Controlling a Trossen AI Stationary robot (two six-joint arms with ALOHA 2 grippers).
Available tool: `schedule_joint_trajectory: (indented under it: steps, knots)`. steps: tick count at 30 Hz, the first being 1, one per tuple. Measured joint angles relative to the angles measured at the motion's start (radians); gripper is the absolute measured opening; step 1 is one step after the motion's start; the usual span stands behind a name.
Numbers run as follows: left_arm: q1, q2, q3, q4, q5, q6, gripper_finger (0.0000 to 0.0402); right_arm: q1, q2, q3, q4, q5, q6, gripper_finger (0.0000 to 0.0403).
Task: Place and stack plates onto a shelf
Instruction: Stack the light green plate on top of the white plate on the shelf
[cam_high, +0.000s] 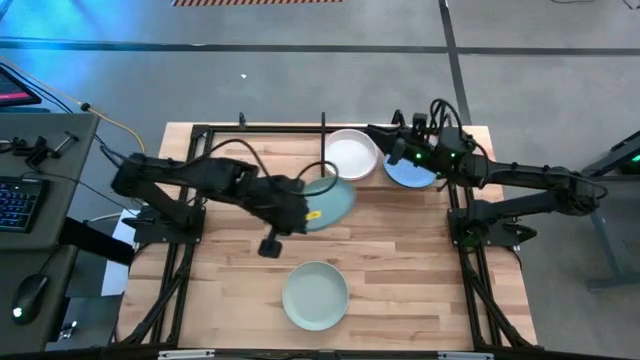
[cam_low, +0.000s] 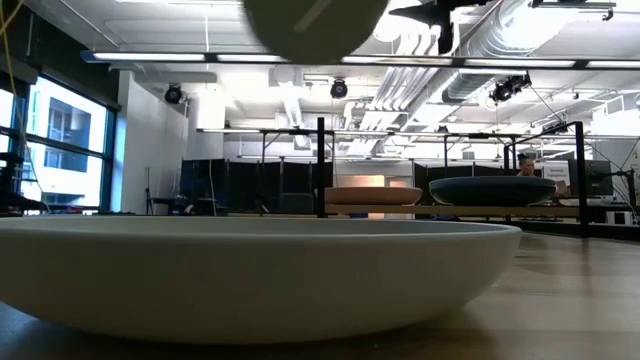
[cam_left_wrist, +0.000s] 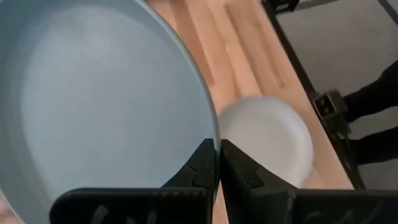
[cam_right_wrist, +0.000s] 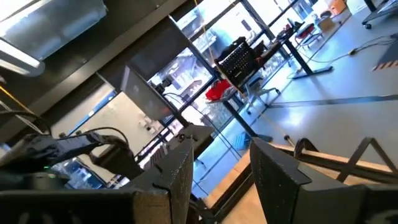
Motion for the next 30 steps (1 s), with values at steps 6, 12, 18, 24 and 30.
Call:
schedule_joint_trajectory:
  steps: [6,12,18,24,30]
  knots:
    - [0.014,0.146,0.214,0.008,-0.009,0.168,0.0,-0.041,-0.056,0.0,-0.01,-0.03,-0.031,0.014]
    - [0.052,0.252,0.266,0.126,-0.029,0.289,0.0,-0.103,-0.166,0.0,-0.018,-0.031,-0.106,0.014]
    - [0.096,0.342,0.267,0.197,-0.108,0.399,0.0,-0.139,-0.284,0.0,-0.065,-0.028,-0.124,0.014]
    - [0.188,0.443,0.266,0.271,-0.149,0.484,0.0,-0.136,-0.347,0.0,-0.18,-0.029,-0.104,0.014]
    - [0.281,0.529,0.266,0.328,-0.142,0.467,0.0,-0.135,-0.35,0.0,-0.264,-0.032,-0.068,0.014]
